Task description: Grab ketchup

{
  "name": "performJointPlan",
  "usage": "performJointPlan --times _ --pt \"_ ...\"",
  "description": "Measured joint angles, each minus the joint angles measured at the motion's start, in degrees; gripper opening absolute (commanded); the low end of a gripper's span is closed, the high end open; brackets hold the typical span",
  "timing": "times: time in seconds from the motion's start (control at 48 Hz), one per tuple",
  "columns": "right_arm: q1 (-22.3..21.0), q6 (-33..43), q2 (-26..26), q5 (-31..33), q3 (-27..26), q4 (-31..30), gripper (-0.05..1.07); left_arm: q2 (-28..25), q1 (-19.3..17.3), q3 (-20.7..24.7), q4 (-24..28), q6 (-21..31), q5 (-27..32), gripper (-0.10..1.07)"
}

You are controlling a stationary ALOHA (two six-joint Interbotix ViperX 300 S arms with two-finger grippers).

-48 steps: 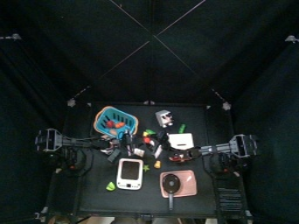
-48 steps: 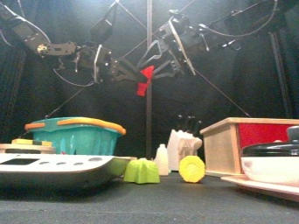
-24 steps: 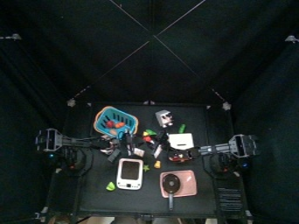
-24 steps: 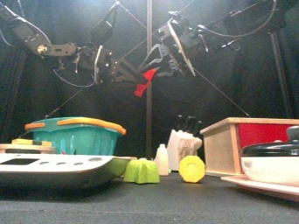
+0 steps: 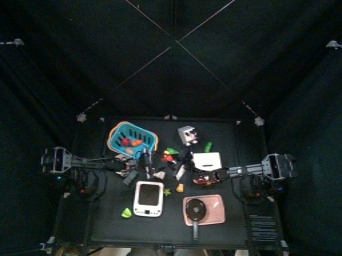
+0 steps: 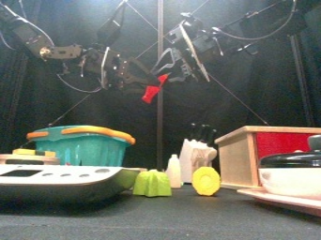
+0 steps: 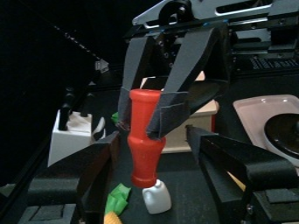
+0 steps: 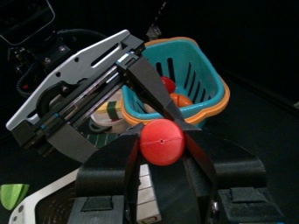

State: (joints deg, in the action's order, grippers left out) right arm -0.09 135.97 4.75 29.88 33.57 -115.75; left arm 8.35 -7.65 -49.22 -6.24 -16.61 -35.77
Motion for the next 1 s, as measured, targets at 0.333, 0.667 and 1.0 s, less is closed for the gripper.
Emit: performJointPlan --times 0.333,0.667,1.0 --pt "-0.09 0.09 0.0 -0.09 0.0 0.88 0.65 0.0 0.09 0.0 0.09 -0.09 0.0 0.95" --pt "-0.09 0.09 0.0 -0.09 0.0 1.76 0.65 -0.18 0.09 0.0 0.09 -0.09 -0.09 0.95" --pt "-0.09 0.26 0.0 0.0 0.0 2.55 0.65 -0.44 0.0 0.09 0.09 -0.09 -0.35 0.94"
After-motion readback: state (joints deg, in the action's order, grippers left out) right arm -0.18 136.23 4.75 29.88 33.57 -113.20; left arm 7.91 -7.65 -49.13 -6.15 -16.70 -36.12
